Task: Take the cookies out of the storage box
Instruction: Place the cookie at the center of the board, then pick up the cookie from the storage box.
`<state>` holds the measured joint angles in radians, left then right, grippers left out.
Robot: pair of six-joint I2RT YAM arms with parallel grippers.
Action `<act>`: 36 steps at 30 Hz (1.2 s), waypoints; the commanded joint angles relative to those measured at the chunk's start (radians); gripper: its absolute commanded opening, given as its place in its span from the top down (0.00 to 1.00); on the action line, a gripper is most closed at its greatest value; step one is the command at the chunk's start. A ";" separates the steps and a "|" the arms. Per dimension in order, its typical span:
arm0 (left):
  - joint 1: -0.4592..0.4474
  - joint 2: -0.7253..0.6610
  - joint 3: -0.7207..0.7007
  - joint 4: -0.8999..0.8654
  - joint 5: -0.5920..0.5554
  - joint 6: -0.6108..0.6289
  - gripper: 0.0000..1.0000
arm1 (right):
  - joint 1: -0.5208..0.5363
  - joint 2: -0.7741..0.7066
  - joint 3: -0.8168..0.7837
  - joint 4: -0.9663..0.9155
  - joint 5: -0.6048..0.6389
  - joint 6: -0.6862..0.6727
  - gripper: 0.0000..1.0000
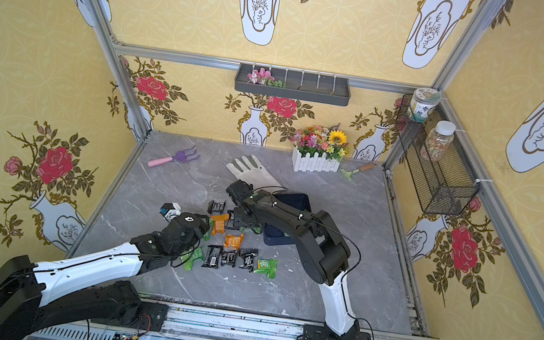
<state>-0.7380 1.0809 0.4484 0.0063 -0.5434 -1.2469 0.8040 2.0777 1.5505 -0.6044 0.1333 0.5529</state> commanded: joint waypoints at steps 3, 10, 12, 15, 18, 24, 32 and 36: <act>0.002 0.031 0.042 0.048 0.042 0.115 0.52 | 0.002 -0.072 -0.007 0.029 -0.024 -0.002 0.36; 0.002 0.093 0.090 0.196 0.143 0.256 0.50 | -0.046 -0.269 -0.119 0.091 -0.035 0.008 0.37; 0.002 0.129 0.106 0.237 0.191 0.285 0.49 | -0.084 -0.295 -0.162 0.095 -0.045 0.006 0.37; 0.002 0.210 0.147 0.289 0.305 0.332 0.49 | -0.150 -0.313 -0.231 0.096 -0.069 0.003 0.37; -0.001 0.292 0.201 0.305 0.424 0.370 0.49 | -0.189 -0.324 -0.284 0.126 -0.079 0.006 0.38; -0.026 0.414 0.233 0.379 0.532 0.361 0.49 | -0.244 -0.286 -0.324 0.190 -0.132 0.021 0.38; -0.053 0.495 0.239 0.415 0.584 0.306 0.49 | -0.302 -0.204 -0.314 0.236 -0.239 0.016 0.37; -0.054 0.519 0.240 0.440 0.594 0.294 0.49 | -0.302 -0.168 -0.278 0.216 -0.255 0.005 0.35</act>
<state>-0.7921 1.5845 0.6853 0.3992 0.0257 -0.9428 0.5041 1.8938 1.2549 -0.3939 -0.0971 0.5713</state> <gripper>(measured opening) 0.507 0.648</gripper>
